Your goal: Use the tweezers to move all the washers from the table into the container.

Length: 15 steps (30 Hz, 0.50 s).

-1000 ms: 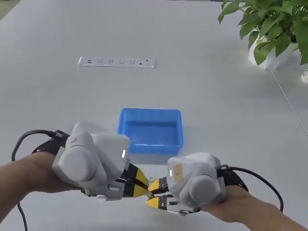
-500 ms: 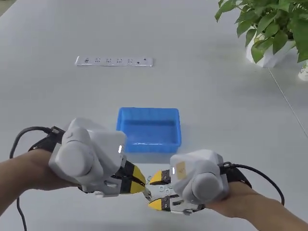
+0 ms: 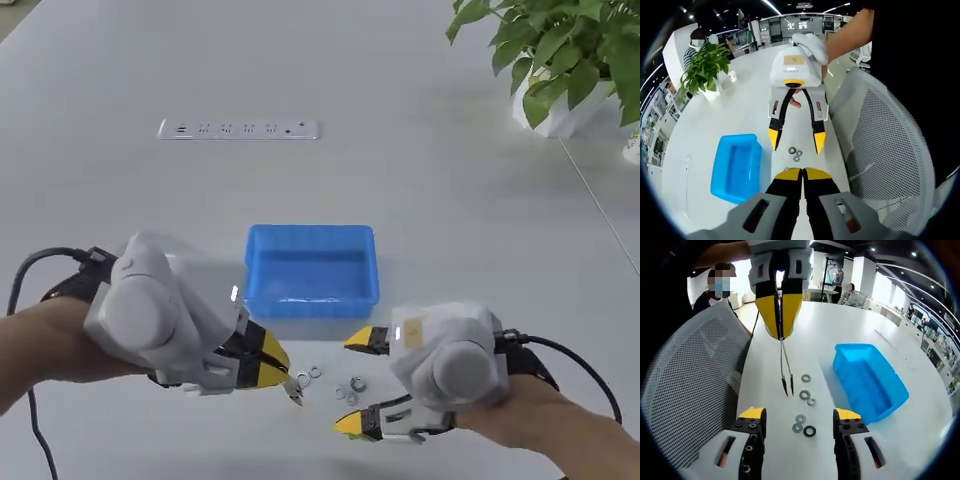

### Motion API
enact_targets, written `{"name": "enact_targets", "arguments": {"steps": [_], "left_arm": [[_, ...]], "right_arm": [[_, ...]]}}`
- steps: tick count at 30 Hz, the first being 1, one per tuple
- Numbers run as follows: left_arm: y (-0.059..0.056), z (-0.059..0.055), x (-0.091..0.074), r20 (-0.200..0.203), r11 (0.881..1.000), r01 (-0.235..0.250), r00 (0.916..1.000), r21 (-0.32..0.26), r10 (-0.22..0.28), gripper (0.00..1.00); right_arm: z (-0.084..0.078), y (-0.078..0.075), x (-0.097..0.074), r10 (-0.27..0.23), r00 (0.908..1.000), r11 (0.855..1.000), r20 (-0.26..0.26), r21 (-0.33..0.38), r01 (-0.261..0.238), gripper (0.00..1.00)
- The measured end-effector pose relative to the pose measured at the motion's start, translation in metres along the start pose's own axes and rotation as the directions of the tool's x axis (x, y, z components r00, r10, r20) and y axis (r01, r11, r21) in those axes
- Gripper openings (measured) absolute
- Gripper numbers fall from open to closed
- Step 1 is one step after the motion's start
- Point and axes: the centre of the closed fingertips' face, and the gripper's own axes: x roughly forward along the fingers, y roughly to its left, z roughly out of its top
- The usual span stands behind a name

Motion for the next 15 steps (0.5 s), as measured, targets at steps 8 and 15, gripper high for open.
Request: {"name": "enact_targets", "arguments": {"steps": [8,15], "left_arm": [[0.007,-0.002,0.0,-0.006,1.0,-0.006,1.0,-0.002,0.006,0.05],[0.012,-0.003,-0.002,-0.002,1.0,-0.02,0.9998,-0.019,0.02,0.05]], "right_arm": [[-0.011,-0.018,-0.014,-0.076,0.997,0.995,0.016,0.067,0.075,0.7],[-0.018,-0.028,-0.024,-0.127,0.9916,0.986,0.024,0.114,0.123,0.85]]}}
